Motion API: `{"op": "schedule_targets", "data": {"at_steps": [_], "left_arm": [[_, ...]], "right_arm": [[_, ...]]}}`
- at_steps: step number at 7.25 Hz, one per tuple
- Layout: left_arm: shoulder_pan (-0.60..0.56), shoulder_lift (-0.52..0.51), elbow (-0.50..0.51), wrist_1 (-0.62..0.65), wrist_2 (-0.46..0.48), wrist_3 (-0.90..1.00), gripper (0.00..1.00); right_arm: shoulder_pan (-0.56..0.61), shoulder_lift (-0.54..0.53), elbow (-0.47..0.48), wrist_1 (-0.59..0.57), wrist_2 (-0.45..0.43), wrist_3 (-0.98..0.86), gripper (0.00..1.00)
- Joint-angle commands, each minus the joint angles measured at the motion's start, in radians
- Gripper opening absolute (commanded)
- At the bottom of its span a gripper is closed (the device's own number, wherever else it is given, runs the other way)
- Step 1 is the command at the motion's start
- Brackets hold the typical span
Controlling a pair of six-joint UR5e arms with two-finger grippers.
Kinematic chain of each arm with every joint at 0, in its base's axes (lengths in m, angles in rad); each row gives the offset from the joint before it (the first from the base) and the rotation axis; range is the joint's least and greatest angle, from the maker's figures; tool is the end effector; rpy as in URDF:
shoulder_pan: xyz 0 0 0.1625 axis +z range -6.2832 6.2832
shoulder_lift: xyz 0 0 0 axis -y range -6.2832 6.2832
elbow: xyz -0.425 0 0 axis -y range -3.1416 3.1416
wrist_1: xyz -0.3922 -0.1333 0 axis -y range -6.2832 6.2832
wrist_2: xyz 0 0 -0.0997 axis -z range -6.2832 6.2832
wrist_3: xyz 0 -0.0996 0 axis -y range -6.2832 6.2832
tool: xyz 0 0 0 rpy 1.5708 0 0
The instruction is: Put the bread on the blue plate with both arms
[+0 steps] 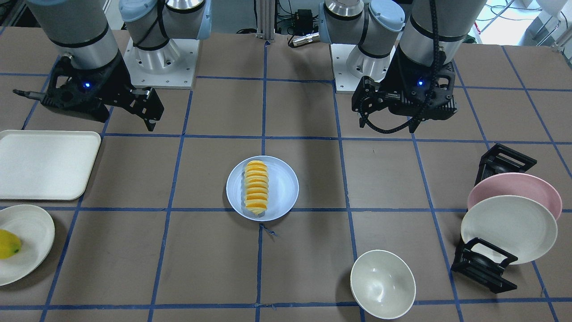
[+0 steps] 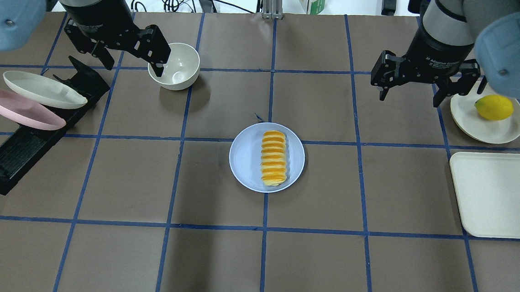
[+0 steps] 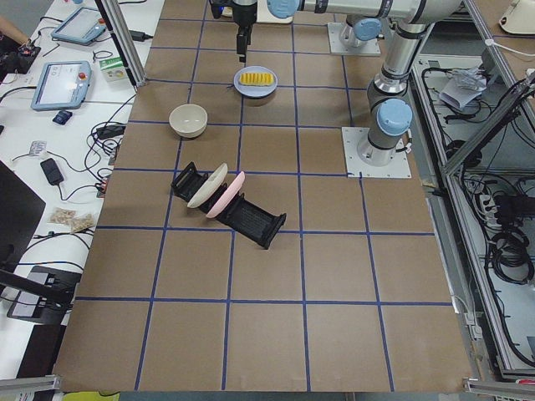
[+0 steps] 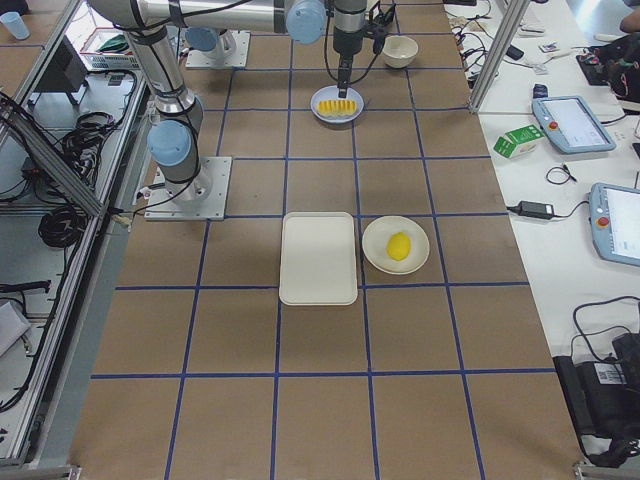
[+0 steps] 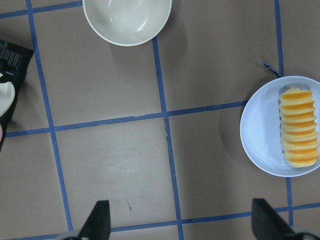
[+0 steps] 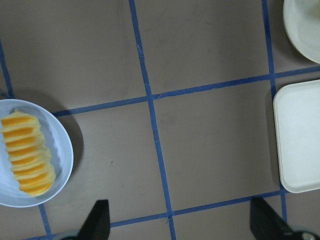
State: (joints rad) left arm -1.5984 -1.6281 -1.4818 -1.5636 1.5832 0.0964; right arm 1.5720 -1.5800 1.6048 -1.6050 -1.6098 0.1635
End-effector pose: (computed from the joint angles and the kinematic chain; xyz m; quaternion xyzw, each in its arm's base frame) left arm -0.1464 -0.5160 0.5036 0.0618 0.9979 -0.0192 0.0069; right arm 0.1300 -0.4886 0.4792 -0.0811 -0.9965 0.0063 0.0190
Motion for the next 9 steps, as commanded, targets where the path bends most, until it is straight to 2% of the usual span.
{"op": "schedule_targets", "data": {"at_steps": [1, 9], "left_arm": [[-0.002, 0.011, 0.011, -0.003, 0.000, 0.005, 1.00], [-0.003, 0.010, -0.005, -0.001, -0.002, -0.003, 1.00]], "right_arm": [[-0.003, -0.061, -0.003, 0.097, 0.051, -0.019, 1.00], [-0.006, -0.063, 0.010, 0.096, 0.045, -0.076, 1.00]]}}
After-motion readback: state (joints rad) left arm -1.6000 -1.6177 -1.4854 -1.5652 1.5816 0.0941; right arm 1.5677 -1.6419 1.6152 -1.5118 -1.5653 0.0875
